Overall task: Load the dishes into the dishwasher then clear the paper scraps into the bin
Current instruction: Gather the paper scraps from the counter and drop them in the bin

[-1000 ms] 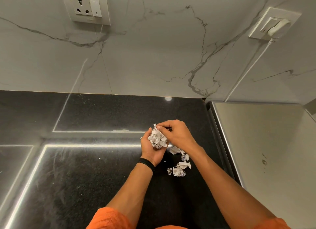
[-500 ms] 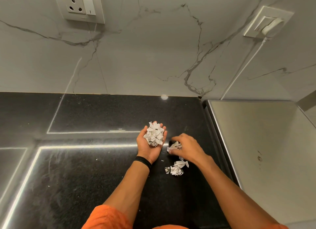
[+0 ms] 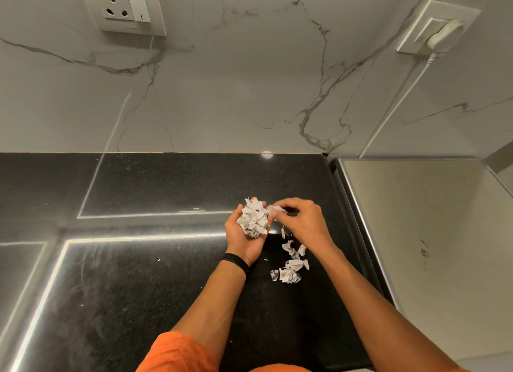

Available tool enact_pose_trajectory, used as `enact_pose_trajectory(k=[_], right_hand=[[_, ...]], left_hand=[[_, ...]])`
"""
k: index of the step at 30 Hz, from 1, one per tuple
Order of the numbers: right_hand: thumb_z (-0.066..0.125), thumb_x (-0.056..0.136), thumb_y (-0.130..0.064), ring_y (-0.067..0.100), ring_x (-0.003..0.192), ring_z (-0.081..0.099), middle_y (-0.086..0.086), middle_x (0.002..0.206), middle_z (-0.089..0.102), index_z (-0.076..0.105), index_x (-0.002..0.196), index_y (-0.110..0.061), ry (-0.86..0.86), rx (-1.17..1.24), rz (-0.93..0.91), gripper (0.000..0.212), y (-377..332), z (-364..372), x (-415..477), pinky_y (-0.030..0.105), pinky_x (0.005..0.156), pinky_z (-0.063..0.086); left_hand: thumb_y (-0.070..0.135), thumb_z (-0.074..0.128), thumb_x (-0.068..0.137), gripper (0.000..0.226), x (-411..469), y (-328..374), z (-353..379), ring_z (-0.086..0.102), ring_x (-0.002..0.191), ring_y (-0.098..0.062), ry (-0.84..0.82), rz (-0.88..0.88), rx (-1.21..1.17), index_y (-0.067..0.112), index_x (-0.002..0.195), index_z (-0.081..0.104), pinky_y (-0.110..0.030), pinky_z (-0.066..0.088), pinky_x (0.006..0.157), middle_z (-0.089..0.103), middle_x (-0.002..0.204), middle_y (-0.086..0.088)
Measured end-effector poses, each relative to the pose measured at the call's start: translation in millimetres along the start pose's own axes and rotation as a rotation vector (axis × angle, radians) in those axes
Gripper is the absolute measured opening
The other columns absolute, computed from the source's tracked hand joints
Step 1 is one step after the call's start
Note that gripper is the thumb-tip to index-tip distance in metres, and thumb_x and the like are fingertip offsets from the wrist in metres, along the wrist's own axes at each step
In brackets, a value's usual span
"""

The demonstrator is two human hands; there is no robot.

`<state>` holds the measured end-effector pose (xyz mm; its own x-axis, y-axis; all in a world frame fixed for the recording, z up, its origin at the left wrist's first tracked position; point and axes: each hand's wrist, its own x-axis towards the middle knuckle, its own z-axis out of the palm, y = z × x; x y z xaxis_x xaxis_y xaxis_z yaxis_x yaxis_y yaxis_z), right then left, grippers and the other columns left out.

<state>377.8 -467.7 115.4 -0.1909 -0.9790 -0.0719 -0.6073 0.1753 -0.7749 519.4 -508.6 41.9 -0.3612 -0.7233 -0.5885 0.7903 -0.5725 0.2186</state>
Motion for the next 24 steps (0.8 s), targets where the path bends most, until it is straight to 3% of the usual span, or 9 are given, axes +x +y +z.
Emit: enact_pose_trajectory(k=[3, 7, 10, 13, 17, 21, 24], right_hand=[[0.079, 0.087, -0.029, 0.000, 0.099, 0.068, -0.015, 0.102, 0.074, 0.077, 0.109, -0.030, -0.072, 0.088, -0.075, 0.022, -22, 4, 1, 0.030, 0.092, 0.057], [0.078, 0.086, -0.021, 0.002, 0.103, 0.067, -0.014, 0.107, 0.073, 0.077, 0.111, -0.033, -0.133, 0.014, -0.146, 0.028, -32, 21, -1, 0.033, 0.093, 0.056], [0.078, 0.084, -0.014, 0.002, 0.110, 0.065, -0.012, 0.119, 0.072, 0.074, 0.120, -0.035, -0.200, -0.007, -0.110, 0.041, -34, 21, 0, 0.029, 0.099, 0.054], [0.078, 0.084, -0.011, 0.002, 0.115, 0.064, -0.011, 0.124, 0.071, 0.072, 0.124, -0.034, -0.256, 0.048, -0.091, 0.047, -34, 13, 2, 0.026, 0.102, 0.052], [0.069, 0.089, -0.004, -0.003, 0.114, 0.063, -0.013, 0.123, 0.071, 0.072, 0.124, -0.031, -0.190, 0.111, -0.066, 0.044, -30, 0, 7, 0.025, 0.101, 0.053], [0.065, 0.096, -0.008, 0.005, 0.119, 0.061, -0.008, 0.129, 0.067, 0.069, 0.126, -0.026, -0.038, -0.130, 0.019, 0.036, -1, -15, 18, 0.032, 0.106, 0.050], [0.067, 0.096, -0.015, 0.019, 0.131, 0.054, 0.002, 0.143, 0.056, 0.059, 0.139, -0.024, -0.105, -0.416, 0.132, 0.045, 33, -17, 21, 0.037, 0.109, 0.045]], left_hand=[[0.037, 0.046, 0.102, 0.046, -3, -4, 5, 0.063, 0.120, -0.031, -0.019, -0.020, 0.002, 0.007, 0.134, 0.061, -0.041, 0.046, 0.107, 0.066, 0.130, -0.019], [0.037, 0.044, 0.103, 0.038, -9, -5, 10, 0.074, 0.089, -0.026, -0.033, -0.026, -0.016, 0.010, 0.112, 0.069, -0.037, 0.052, 0.088, 0.074, 0.098, -0.011], [0.040, 0.047, 0.101, 0.041, -9, -1, 7, 0.072, 0.094, -0.027, -0.039, -0.040, -0.045, 0.009, 0.113, 0.069, -0.037, 0.050, 0.097, 0.072, 0.103, -0.012], [0.041, 0.047, 0.100, 0.042, -6, -1, 5, 0.071, 0.095, -0.027, -0.047, -0.036, -0.091, 0.009, 0.116, 0.069, -0.038, 0.050, 0.097, 0.072, 0.106, -0.013], [0.040, 0.046, 0.101, 0.047, -2, -3, 5, 0.057, 0.126, -0.032, -0.065, -0.031, -0.106, 0.011, 0.135, 0.061, -0.044, 0.038, 0.115, 0.064, 0.133, -0.016], [0.038, 0.048, 0.101, 0.048, 0, 0, 6, 0.055, 0.131, -0.036, -0.060, -0.034, -0.126, 0.011, 0.138, 0.060, -0.052, 0.042, 0.112, 0.062, 0.137, -0.021], [0.037, 0.049, 0.101, 0.047, 1, 2, 4, 0.056, 0.130, -0.036, -0.049, -0.035, -0.120, 0.011, 0.138, 0.061, -0.052, 0.041, 0.113, 0.062, 0.137, -0.019]])
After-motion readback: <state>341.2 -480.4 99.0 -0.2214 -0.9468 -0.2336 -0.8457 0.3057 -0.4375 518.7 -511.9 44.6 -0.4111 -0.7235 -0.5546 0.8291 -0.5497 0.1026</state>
